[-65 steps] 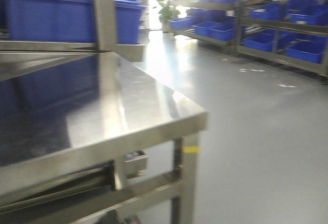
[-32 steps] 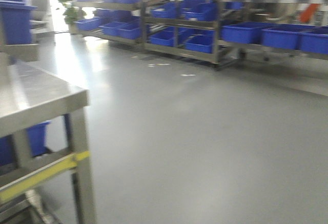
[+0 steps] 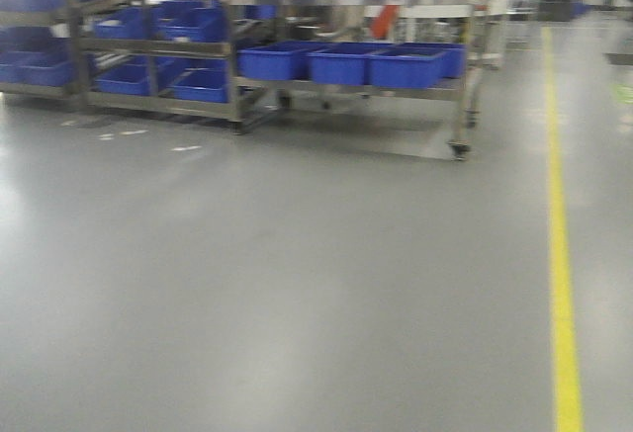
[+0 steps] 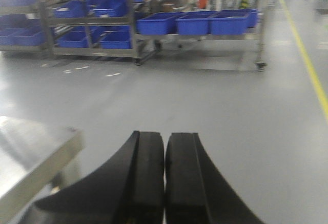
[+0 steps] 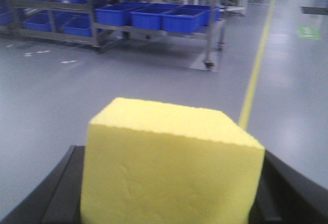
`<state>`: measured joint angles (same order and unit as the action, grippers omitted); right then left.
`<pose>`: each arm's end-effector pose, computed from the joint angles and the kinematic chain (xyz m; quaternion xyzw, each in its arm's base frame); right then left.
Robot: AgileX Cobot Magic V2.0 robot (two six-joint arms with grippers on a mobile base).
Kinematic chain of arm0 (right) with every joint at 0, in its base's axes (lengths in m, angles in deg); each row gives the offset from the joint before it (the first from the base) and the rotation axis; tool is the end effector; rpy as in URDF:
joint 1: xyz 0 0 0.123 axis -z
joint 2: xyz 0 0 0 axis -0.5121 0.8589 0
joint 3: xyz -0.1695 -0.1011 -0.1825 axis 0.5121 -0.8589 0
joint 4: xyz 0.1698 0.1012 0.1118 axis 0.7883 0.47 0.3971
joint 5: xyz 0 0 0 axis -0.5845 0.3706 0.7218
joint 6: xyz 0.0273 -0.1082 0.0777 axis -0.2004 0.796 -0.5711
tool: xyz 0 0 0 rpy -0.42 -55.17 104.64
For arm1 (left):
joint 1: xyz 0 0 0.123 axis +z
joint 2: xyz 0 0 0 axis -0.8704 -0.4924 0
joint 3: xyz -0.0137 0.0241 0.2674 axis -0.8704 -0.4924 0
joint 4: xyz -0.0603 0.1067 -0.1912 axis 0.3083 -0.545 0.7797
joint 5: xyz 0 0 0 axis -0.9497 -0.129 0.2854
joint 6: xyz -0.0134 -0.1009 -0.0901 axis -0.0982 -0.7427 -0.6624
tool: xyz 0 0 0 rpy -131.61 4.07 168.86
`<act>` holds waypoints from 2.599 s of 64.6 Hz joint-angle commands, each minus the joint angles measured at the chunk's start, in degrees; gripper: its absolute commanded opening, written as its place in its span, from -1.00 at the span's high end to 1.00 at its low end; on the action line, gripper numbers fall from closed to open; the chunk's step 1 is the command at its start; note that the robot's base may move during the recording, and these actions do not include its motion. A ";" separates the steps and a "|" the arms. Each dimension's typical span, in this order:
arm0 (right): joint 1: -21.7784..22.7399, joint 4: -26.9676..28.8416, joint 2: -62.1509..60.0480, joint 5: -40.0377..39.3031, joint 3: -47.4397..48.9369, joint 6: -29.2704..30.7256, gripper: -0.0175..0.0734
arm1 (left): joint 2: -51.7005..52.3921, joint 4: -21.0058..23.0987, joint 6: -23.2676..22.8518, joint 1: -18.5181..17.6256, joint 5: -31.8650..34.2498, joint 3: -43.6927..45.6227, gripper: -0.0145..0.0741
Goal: Place yellow foam block on left shelf second layer
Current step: 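Drive the base away from the table holding the cube, then drive the base along the bin racks toward the shelf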
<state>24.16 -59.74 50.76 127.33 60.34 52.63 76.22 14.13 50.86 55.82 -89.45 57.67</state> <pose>0.0462 -0.0062 0.2924 0.0051 0.7354 0.0259 0.6771 0.0922 -0.0035 0.1985 0.0290 0.7206 -0.0081 0.6927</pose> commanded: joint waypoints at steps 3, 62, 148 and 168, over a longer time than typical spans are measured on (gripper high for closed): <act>0.26 -0.88 1.38 -4.96 1.50 0.58 -0.09 | 0.76 0.18 -0.22 -0.15 4.94 -1.48 0.36; 0.26 -0.88 1.38 -4.96 1.50 0.58 -0.09 | 0.76 0.18 -0.22 -0.15 4.94 -1.48 0.36; 0.26 -0.88 1.38 -4.90 1.50 0.58 -0.09 | 0.76 0.18 -0.22 -0.15 4.94 -1.48 0.36; 0.26 -0.88 1.38 -4.90 1.50 0.58 -0.09 | 0.76 0.18 -0.22 -0.15 4.94 -1.48 0.36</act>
<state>24.16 -59.92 50.76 127.33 60.34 52.63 76.22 14.13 50.86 55.82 -89.45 57.67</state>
